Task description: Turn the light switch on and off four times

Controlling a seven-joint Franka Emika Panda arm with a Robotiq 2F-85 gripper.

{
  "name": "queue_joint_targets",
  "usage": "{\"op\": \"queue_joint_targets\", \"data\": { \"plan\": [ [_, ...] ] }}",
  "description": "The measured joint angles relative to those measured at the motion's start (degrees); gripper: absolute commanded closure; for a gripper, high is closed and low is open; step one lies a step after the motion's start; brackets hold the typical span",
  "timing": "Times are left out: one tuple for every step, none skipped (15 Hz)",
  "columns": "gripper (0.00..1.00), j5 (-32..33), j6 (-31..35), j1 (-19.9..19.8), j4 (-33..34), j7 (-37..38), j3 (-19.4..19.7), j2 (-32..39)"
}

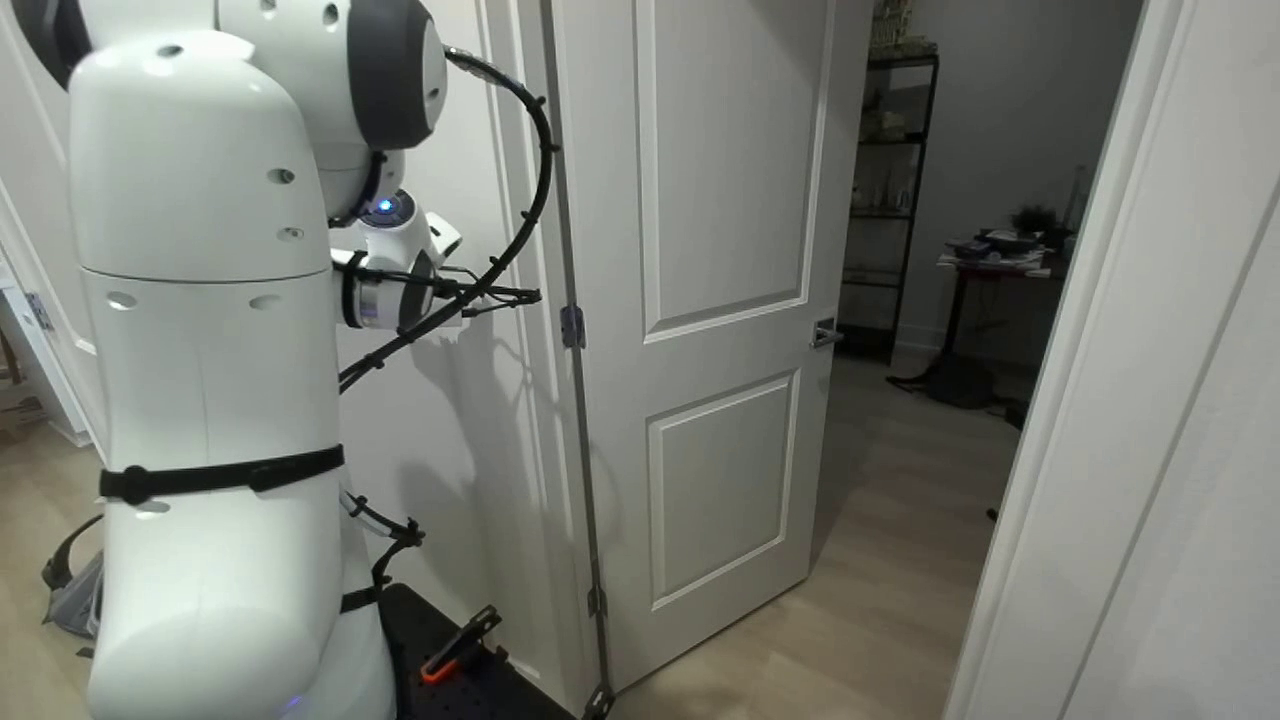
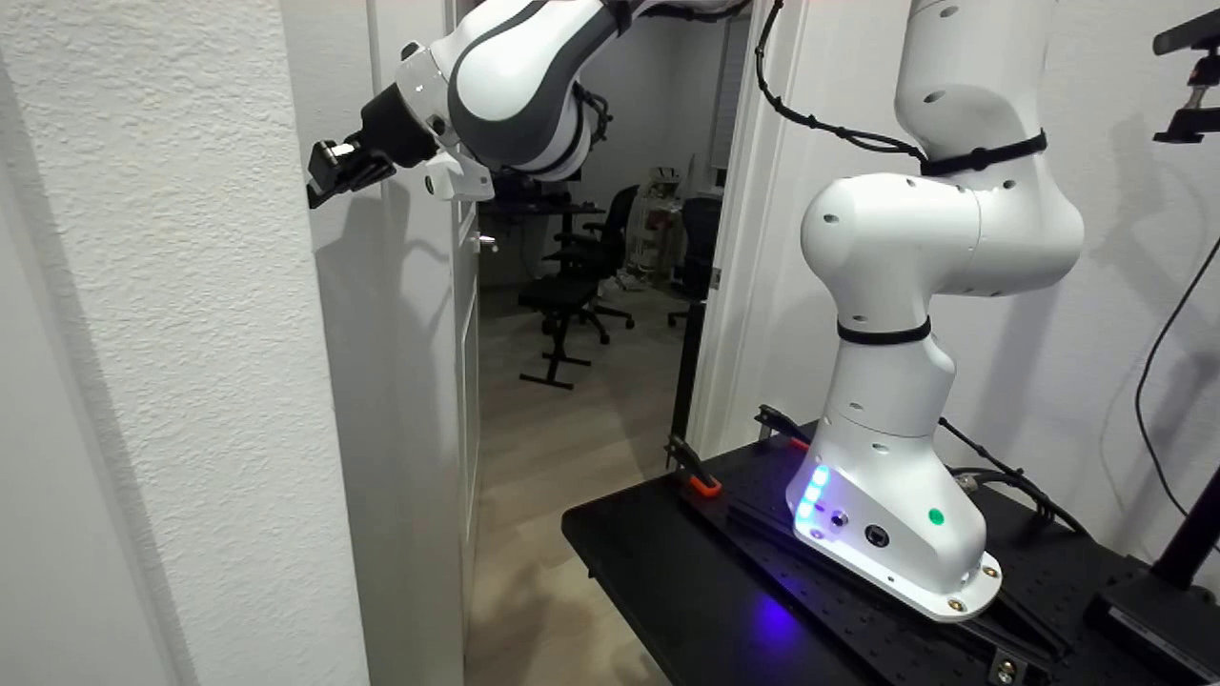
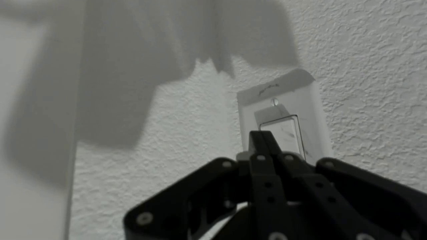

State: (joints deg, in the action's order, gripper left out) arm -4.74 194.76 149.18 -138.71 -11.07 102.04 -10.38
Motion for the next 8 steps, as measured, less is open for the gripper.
{"op": "queue_joint_targets", "data": {
  "plan": [
    [1.0, 0.0, 0.0, 0.0, 0.01, 0.0, -0.19, -0.01],
    [1.0, 0.0, 0.0, 0.0, 0.01, 0.0, -0.37, -0.04],
    [1.0, 0.0, 0.0, 0.0, 0.02, 0.0, -0.53, -0.08],
    [1.0, 0.0, 0.0, 0.0, 0.03, 0.0, -0.71, -0.12],
    [1.0, 0.0, 0.0, 0.0, 0.03, 0.0, -0.89, -0.14],
    [1.0, 0.0, 0.0, 0.0, 0.03, 0.0, -1.02, -0.15],
    [1.0, 0.0, 0.0, 0.0, 0.03, 0.0, -1.12, -0.16],
    [1.0, 0.0, 0.0, 0.0, 0.03, 0.0, -1.2, -0.17]
  ]
}}
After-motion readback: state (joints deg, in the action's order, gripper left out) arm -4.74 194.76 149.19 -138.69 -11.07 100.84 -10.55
